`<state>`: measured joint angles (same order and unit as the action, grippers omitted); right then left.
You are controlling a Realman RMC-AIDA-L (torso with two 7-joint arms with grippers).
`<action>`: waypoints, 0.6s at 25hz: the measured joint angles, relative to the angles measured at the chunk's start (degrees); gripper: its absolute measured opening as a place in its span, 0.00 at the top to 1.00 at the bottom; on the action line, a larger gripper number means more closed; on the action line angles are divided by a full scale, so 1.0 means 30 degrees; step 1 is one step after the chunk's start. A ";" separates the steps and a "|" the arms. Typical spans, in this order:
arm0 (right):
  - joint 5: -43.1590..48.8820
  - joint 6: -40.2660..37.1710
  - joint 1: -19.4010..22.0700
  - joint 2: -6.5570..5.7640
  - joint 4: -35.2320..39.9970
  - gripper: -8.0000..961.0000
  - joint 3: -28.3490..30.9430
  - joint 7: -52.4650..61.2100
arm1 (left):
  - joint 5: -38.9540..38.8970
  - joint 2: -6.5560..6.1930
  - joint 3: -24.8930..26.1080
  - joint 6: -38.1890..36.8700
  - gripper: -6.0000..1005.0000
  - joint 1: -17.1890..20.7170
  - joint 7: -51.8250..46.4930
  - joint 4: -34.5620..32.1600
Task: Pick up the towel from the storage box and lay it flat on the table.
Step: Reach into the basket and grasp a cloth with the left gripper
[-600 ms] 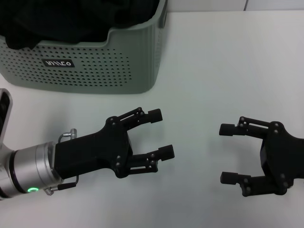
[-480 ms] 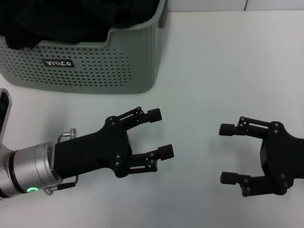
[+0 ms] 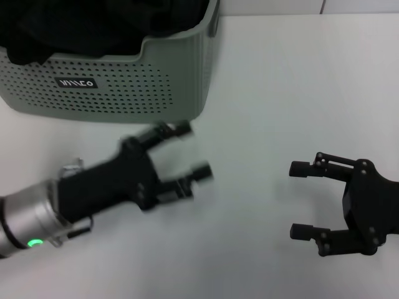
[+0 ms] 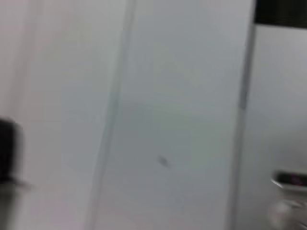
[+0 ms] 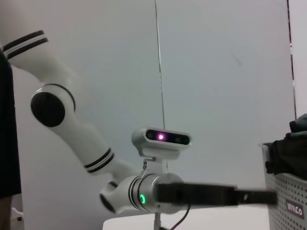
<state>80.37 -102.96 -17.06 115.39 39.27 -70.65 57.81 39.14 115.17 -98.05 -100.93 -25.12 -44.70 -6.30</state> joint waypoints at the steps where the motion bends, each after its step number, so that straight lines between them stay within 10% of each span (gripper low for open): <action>1: -0.0050 -0.0002 0.0028 0.0001 -0.0001 0.11 0.0000 0.0000 | -0.0578 0.0057 0.0612 -0.0023 0.14 0.0312 0.0268 -0.0002; 15: -0.0166 -0.0037 0.0060 0.0031 -0.0700 0.11 -0.0006 -0.0215 | -0.5729 0.0457 0.7183 0.0616 0.16 0.0539 -0.3772 -0.0725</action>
<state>79.88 -103.07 -16.88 115.49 37.17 -70.66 57.17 21.95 116.54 -76.50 -99.08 -23.50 -56.02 -8.48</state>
